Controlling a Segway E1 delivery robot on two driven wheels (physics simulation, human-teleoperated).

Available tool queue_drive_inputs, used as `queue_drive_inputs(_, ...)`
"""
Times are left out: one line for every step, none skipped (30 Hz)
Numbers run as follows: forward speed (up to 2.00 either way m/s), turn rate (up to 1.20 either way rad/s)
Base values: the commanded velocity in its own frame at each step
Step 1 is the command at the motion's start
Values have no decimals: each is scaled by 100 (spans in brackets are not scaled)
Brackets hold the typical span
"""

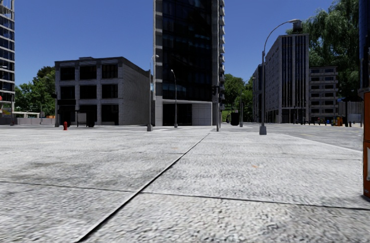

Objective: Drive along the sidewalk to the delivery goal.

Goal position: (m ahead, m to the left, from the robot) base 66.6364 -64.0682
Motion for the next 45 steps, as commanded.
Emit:
queue_drive_inputs(200, 0)
queue_drive_inputs(200, 0)
queue_drive_inputs(200, 0)
queue_drive_inputs(200, 0)
queue_drive_inputs(200, 0)
queue_drive_inputs(200, 0)
queue_drive_inputs(200, 0)
queue_drive_inputs(200, 0)
queue_drive_inputs(200, 0)
queue_drive_inputs(200, 0)
queue_drive_inputs(200, 0)
queue_drive_inputs(200, 0)
queue_drive_inputs(200, 0)
queue_drive_inputs(200, 0)
queue_drive_inputs(200, 0)
queue_drive_inputs(200, 0)
queue_drive_inputs(200, 0)
queue_drive_inputs(200, 0)
queue_drive_inputs(200, 0)
queue_drive_inputs(200, 0)
queue_drive_inputs(200, 0)
queue_drive_inputs(200, 0)
queue_drive_inputs(200, 0)
queue_drive_inputs(200, 0)
queue_drive_inputs(200, 0)
queue_drive_inputs(200, 0)
queue_drive_inputs(200, 0)
queue_drive_inputs(200, 0)
queue_drive_inputs(200, 0)
queue_drive_inputs(200, 0)
queue_drive_inputs(200, 0)
queue_drive_inputs(200, 0)
queue_drive_inputs(200, 0)
queue_drive_inputs(200, 0)
queue_drive_inputs(200, 0)
queue_drive_inputs(200, 0)
queue_drive_inputs(200, 0)
queue_drive_inputs(200, 0)
queue_drive_inputs(200, 0)
queue_drive_inputs(200, 0)
queue_drive_inputs(200, 0)
queue_drive_inputs(200, 0)
queue_drive_inputs(200, 0)
queue_drive_inputs(200, 0)
queue_drive_inputs(200, 0)
